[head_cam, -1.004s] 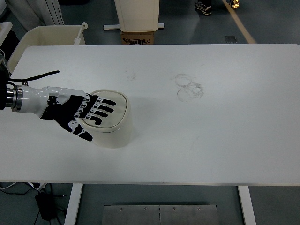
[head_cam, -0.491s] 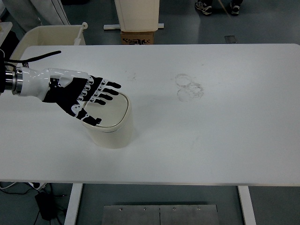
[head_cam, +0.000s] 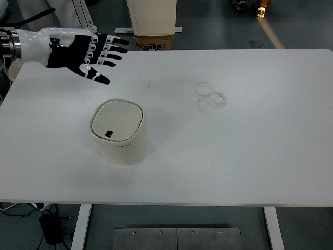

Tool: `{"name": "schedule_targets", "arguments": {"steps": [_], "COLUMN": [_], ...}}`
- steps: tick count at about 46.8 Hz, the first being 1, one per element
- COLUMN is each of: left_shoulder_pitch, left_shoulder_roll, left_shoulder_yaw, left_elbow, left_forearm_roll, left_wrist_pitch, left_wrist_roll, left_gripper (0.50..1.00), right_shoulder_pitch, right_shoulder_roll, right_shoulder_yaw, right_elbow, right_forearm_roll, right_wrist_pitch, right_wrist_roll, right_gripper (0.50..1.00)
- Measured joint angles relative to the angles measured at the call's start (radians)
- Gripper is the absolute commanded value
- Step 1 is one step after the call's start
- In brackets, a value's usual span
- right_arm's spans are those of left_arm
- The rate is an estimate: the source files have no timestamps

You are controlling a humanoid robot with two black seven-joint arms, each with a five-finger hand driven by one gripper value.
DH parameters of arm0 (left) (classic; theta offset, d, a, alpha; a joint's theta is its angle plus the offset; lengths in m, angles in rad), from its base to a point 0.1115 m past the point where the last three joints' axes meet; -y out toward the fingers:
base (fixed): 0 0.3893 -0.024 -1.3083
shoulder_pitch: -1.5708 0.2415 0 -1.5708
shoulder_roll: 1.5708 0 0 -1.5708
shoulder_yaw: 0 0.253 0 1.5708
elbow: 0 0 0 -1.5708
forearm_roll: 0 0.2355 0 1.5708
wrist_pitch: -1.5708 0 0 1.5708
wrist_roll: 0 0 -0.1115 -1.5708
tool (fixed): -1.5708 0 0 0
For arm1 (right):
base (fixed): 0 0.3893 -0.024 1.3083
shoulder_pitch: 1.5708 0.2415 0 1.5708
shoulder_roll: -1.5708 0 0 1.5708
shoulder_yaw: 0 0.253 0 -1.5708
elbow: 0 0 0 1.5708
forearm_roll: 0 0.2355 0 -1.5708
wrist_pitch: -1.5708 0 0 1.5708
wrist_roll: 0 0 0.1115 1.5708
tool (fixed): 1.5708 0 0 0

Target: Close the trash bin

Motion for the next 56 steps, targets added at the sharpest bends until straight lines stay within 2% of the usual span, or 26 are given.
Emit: {"name": "schedule_targets", "arguments": {"steps": [5, 10, 18, 25, 37, 47, 51, 56], "left_shoulder_pitch": [0.001, 0.003, 0.008, 0.008, 0.011, 0.03, 0.052, 0.077], "left_shoulder_roll": [-0.044, -0.056, -0.082, -0.118, -0.164, -0.175, -0.176, -0.189], "left_shoulder_yaw": [-0.057, -0.096, -0.138, -0.188, -0.267, -0.282, -0.282, -0.283], "left_elbow": [0.073, 0.1, 0.167, 0.294, 0.441, 0.576, 0.63, 0.698], "left_forearm_roll": [-0.005, -0.013, -0.076, -0.104, -0.116, -0.241, -0.281, -0.311], "left_wrist_pitch": [0.003, 0.013, 0.047, 0.049, 0.046, 0.048, 0.049, 0.049], "left_wrist_roll": [0.0, -0.003, -0.043, -0.046, -0.046, -0.049, -0.085, -0.159], "left_gripper": [1.0, 1.0, 1.0, 1.0, 1.0, 1.0, 1.0, 1.0], "right_shoulder_pitch": [0.0, 0.0, -0.001, -0.001, -0.002, -0.003, -0.003, -0.003], "right_shoulder_roll": [0.0, 0.0, 0.0, 0.0, 0.0, 0.0, 0.0, 0.0], "right_shoulder_yaw": [0.0, 0.0, 0.0, 0.0, 0.0, 0.0, 0.0, 0.0], "right_elbow": [0.0, 0.001, 0.002, 0.002, 0.002, 0.002, 0.002, 0.002], "right_forearm_roll": [0.0, 0.0, 0.0, 0.0, 0.0, 0.0, 0.0, 0.0], "right_wrist_pitch": [0.0, 0.0, 0.0, 0.0, 0.0, 0.0, 0.0, 0.0], "right_wrist_roll": [0.0, 0.0, 0.0, 0.0, 0.0, 0.0, 0.0, 0.0], "right_gripper": [0.991, 0.991, 0.991, 0.991, 0.991, 0.993, 0.993, 0.991]}}
